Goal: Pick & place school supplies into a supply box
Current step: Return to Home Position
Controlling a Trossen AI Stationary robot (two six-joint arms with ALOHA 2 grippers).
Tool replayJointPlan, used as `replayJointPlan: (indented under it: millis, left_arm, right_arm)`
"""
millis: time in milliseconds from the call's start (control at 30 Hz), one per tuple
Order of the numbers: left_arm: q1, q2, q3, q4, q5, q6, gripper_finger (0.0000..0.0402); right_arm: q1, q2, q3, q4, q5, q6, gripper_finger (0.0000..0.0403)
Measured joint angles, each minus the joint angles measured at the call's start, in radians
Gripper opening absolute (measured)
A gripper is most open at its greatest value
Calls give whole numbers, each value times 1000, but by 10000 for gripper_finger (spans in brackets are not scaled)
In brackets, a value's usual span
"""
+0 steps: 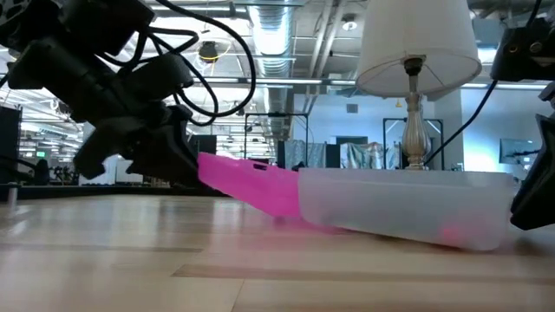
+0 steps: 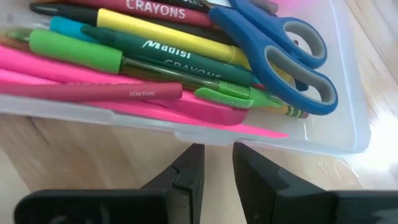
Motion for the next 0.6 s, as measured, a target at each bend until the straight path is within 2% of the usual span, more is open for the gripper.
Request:
replayJointPlan:
  millis: [300, 600]
  left_arm:
    - [-46, 0, 1, 7, 93, 64, 61]
    - [-49, 0, 2, 9, 269, 53, 61]
  right_arm:
    - [24, 0, 0, -67, 2, -3, 75]
    - [44, 0, 0, -41, 8, -97, 75]
